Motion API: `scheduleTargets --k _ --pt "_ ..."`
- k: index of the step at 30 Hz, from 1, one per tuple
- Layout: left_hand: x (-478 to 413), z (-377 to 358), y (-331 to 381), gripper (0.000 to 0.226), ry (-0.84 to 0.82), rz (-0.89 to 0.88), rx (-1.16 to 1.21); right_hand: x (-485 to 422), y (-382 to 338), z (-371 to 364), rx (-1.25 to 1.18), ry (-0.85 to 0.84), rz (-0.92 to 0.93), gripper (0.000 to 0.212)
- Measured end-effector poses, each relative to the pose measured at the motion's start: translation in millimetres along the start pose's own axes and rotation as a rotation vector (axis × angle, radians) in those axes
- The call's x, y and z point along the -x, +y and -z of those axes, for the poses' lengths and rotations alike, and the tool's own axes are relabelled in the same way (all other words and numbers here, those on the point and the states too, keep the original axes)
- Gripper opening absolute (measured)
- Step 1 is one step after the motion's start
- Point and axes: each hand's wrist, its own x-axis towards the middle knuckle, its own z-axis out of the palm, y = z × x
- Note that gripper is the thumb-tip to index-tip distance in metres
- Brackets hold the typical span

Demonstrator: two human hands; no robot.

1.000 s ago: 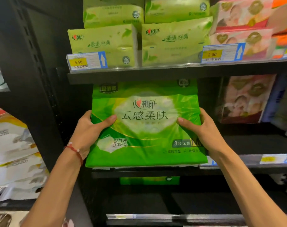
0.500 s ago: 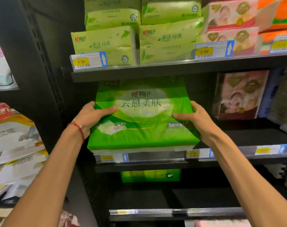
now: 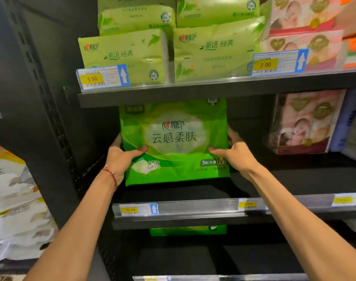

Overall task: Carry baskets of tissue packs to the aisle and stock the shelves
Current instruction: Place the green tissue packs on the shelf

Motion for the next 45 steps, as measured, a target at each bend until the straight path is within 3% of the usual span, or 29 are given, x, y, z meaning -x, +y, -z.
scheduleTargets --k 14,23,29,33,35,37,41,45 --pt "-49.8 -7.8 -54.7 0.087 0.081 -0.077 -0.105 -56.9 53.4 -20.0 0.159 0.139 0.052 0.094" --pt "-55.9 -7.1 -61.2 0.077 0.049 -0.092 -0.160 -61.6 74.9 -27.5 0.170 0.161 0.032 0.115" --pt "-52.1 -8.5 -61.0 0.077 0.091 -0.067 -0.273 -42.3 54.5 -31.1 0.319 0.170 0.000 0.106" --pt "-39.0 -8.0 -48.2 0.082 0.107 -0.062 -0.451 -24.4 33.9 -31.3 0.418 0.203 -0.023 0.094" --pt "-28.0 -3.3 -42.8 0.099 0.125 -0.100 -0.608 -7.0 18.3 -30.4 0.575 0.244 -0.056 0.084" --pt "-8.5 -0.2 -33.4 0.103 0.174 -0.145 -0.759 13.1 3.1 -26.7 0.803 0.256 -0.087 0.066" --pt "35.6 -3.5 -17.1 0.071 0.157 -0.354 -1.059 51.0 -12.5 -20.9 1.161 0.256 0.114 0.058" --pt "75.7 -9.6 -6.2 0.059 0.036 -0.526 -1.263 87.0 -15.9 -24.1 1.298 0.216 0.216 0.061"
